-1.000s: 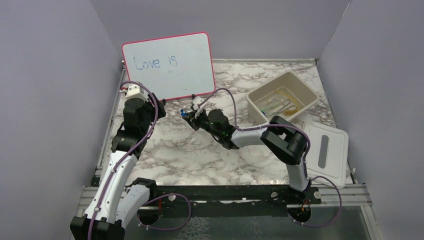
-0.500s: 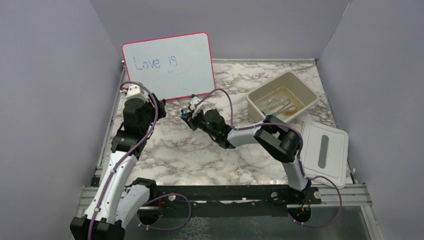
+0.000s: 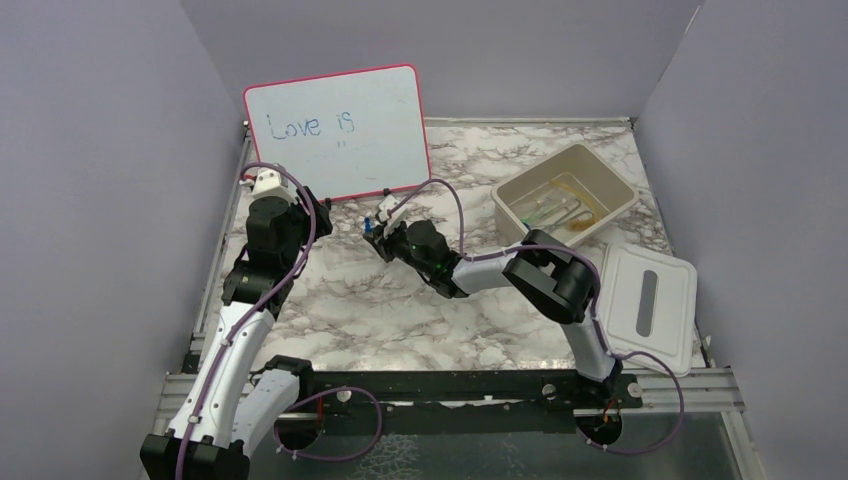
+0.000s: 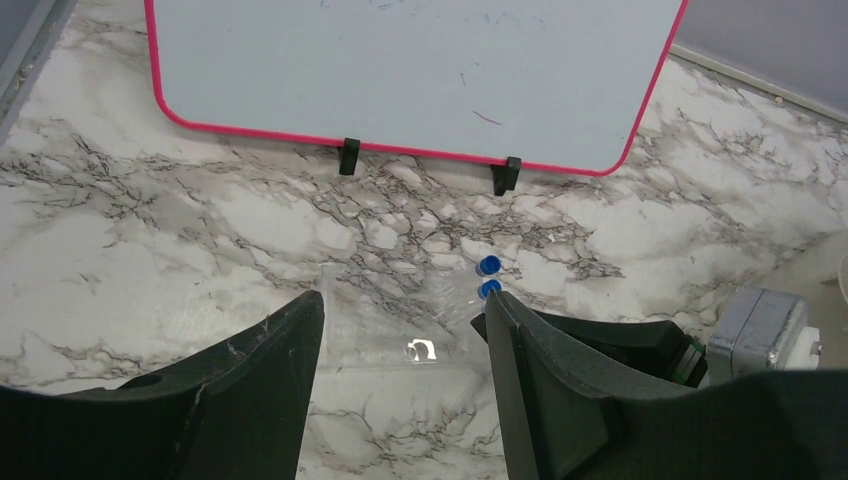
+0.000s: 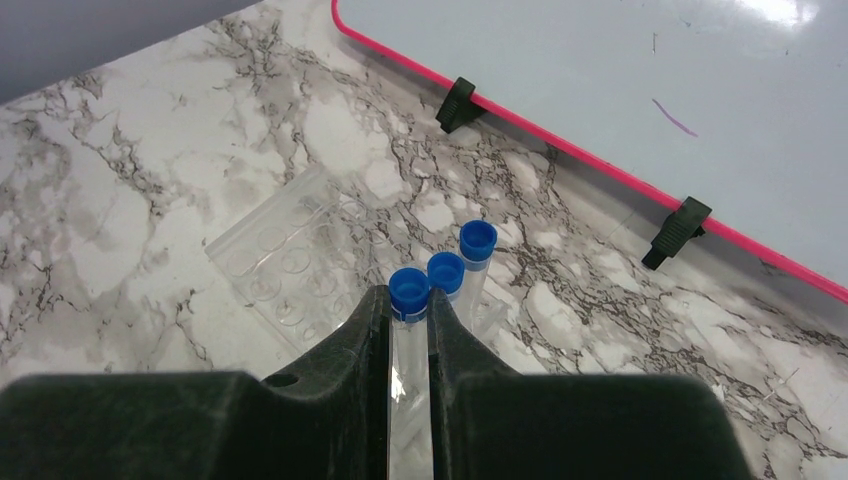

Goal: Organize the chemistry lab equipment

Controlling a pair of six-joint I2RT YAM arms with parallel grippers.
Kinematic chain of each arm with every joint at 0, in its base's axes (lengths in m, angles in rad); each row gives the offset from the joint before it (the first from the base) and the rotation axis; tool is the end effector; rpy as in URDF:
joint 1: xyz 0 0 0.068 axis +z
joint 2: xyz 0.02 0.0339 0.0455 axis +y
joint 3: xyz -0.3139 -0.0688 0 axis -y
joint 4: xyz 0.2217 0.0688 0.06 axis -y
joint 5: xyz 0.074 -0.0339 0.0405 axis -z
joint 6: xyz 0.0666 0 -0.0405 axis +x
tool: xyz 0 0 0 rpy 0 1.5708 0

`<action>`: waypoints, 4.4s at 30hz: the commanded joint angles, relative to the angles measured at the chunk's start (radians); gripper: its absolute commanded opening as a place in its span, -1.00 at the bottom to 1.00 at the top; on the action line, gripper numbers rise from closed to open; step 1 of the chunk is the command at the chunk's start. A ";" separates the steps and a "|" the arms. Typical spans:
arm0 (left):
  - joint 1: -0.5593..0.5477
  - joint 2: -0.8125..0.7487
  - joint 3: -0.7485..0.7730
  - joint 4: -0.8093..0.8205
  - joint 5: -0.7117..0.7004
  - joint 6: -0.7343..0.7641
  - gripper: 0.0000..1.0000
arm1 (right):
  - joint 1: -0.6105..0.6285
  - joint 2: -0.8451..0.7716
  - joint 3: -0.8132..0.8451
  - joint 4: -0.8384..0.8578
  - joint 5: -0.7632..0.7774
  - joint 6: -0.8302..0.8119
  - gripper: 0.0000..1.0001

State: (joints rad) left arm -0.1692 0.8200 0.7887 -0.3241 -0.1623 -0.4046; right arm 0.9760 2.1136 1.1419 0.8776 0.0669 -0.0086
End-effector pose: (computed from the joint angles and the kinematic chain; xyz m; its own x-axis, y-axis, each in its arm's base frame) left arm 0.1598 -0.0164 0.3474 -0.3219 -0.3391 -0.8839 -0.1195 0.9407 -0.3174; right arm 0.2819 0.4088 0.2198 -0.0459 -0.0831 -0.9955 -0.7895 0.6135 -0.0148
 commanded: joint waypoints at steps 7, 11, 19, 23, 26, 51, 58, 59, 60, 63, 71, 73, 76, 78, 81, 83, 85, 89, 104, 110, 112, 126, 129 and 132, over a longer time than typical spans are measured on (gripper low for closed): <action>0.007 -0.001 0.014 0.004 0.013 -0.003 0.27 | 0.003 0.031 0.031 -0.013 0.039 0.006 -0.60; 0.007 -0.001 0.015 0.003 0.014 -0.004 0.27 | 0.004 0.024 0.036 -0.035 0.044 0.036 -0.38; 0.007 -0.001 0.016 0.001 0.016 -0.005 0.27 | 0.004 -0.116 -0.004 -0.124 0.063 0.129 -0.01; 0.007 0.001 0.017 -0.001 0.022 -0.005 0.28 | 0.003 -0.221 -0.036 -0.195 0.080 0.189 0.11; 0.006 -0.003 0.016 -0.003 0.029 -0.005 0.29 | 0.000 -0.273 -0.015 -0.356 0.129 0.289 0.12; 0.006 -0.078 -0.041 -0.028 0.150 -0.028 0.35 | -0.046 0.021 0.414 -1.195 0.235 0.817 -0.11; 0.007 -0.083 -0.042 -0.031 0.141 -0.026 0.35 | -0.045 0.084 0.490 -1.243 0.213 0.767 -0.11; 0.006 -0.082 -0.042 -0.032 0.138 -0.026 0.35 | -0.046 0.089 0.496 -1.249 0.212 0.753 -0.11; 0.007 -0.084 -0.041 -0.033 0.134 -0.026 0.35 | -0.046 0.094 0.501 -1.256 0.211 0.743 -0.13; 0.007 -0.084 -0.042 -0.036 0.124 -0.028 0.35 | -0.039 0.102 0.519 -1.277 0.214 0.694 -0.20; 0.007 -0.084 -0.043 -0.038 0.122 -0.029 0.35 | -0.017 0.129 0.550 -1.355 0.188 0.579 -0.20; 0.007 -0.082 -0.045 -0.038 0.121 -0.029 0.35 | -0.014 0.121 0.536 -1.357 0.175 0.561 -0.21; 0.005 -0.082 -0.045 -0.037 0.121 -0.029 0.35 | -0.006 0.099 0.505 -1.358 0.182 0.535 -0.21; 0.007 -0.081 -0.046 -0.038 0.122 -0.029 0.35 | -0.001 0.086 0.488 -1.366 0.198 0.526 -0.14; 0.007 -0.081 -0.046 -0.039 0.122 -0.029 0.35 | 0.003 0.073 0.464 -1.370 0.207 0.510 -0.03; 0.007 -0.081 -0.046 -0.039 0.122 -0.029 0.35 | 0.008 0.065 0.452 -1.363 0.192 0.499 0.04; 0.007 -0.082 -0.046 -0.039 0.122 -0.028 0.36 | 0.014 0.058 0.437 -1.342 0.155 0.481 0.10; 0.007 -0.082 -0.047 -0.039 0.122 -0.028 0.35 | 0.022 0.054 0.424 -1.327 0.126 0.475 0.17; 0.006 -0.039 -0.118 -0.049 0.348 -0.055 0.36 | 0.023 -0.053 0.320 -1.297 0.203 0.606 0.11; -0.001 0.032 -0.158 -0.030 0.463 -0.111 0.27 | 0.019 -0.095 0.256 -1.228 0.193 0.632 -0.11; -0.014 0.059 -0.172 -0.005 0.491 -0.136 0.23 | 0.013 -0.103 0.238 -1.202 0.170 0.621 -0.13; -0.307 0.307 -0.143 0.119 0.278 -0.174 0.21 | -0.129 -0.379 -0.015 -1.002 0.072 0.647 -0.10; -0.329 0.375 -0.121 0.126 0.245 -0.097 0.21 | -0.166 -0.467 -0.109 -0.965 0.072 0.665 -0.13; -0.338 0.444 -0.093 0.124 0.219 -0.032 0.21 | -0.190 -0.516 -0.172 -0.936 0.058 0.668 -0.13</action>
State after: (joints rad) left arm -0.4927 1.1904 0.6365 -0.2371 0.1345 -0.5415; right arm 0.8055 1.6596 1.0397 -0.1310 0.1585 0.6331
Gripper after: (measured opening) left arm 0.605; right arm 0.436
